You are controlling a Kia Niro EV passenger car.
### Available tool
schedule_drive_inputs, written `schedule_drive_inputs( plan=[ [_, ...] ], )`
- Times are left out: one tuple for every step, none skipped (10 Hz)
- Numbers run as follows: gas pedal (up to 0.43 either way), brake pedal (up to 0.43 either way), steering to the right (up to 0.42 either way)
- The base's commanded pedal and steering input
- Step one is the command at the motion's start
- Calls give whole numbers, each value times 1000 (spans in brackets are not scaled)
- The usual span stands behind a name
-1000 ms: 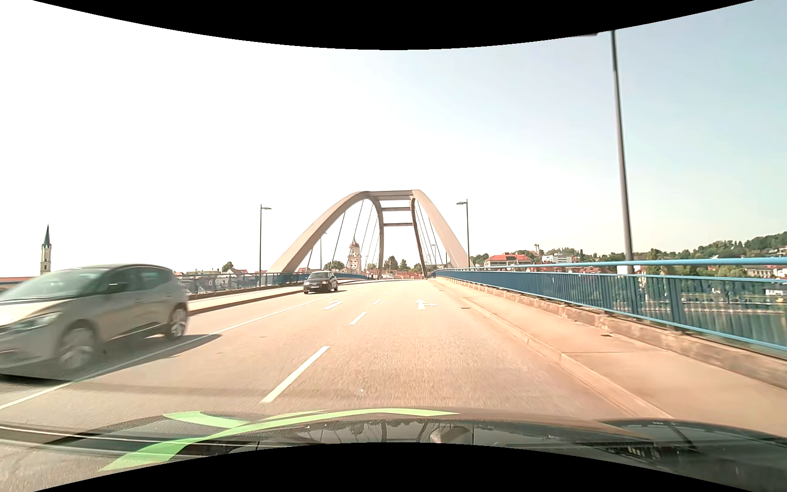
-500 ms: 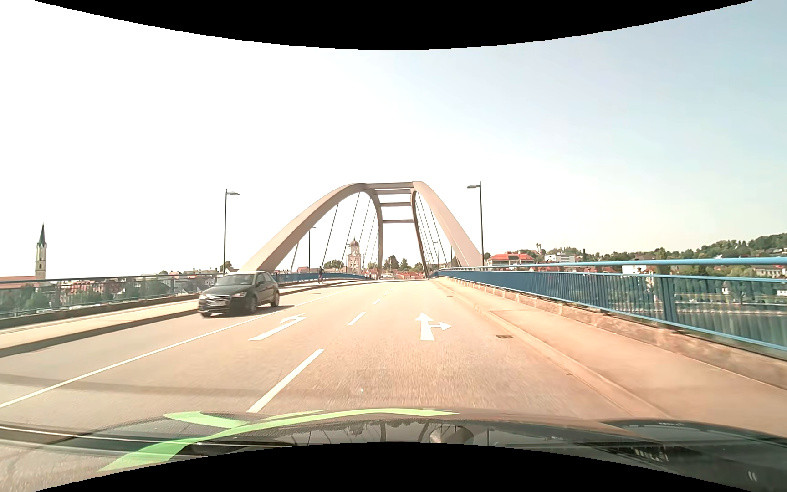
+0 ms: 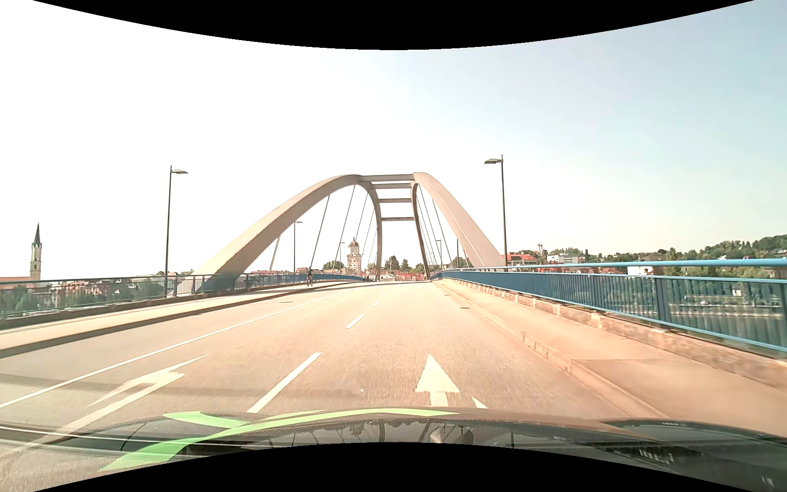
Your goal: Follow the waypoints while adhering to traffic rules and regulations
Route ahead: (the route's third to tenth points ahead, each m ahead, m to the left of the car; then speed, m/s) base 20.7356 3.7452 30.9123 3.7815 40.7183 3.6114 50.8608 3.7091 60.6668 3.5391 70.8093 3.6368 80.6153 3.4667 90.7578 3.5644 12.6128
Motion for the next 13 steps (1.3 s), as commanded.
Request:
schedule_drive_inputs(
  plan=[
    [189, 0, -4],
    [169, 0, -5],
    [150, 0, -5],
    [138, 0, -5],
    [130, 0, -5],
    [118, 0, -5],
    [98, 0, -5],
    [87, 0, -4],
    [87, 0, -4],
    [87, 0, -4],
    [110, 0, -4],
    [130, 0, -4],
    [150, 0, -4]
  ],
)
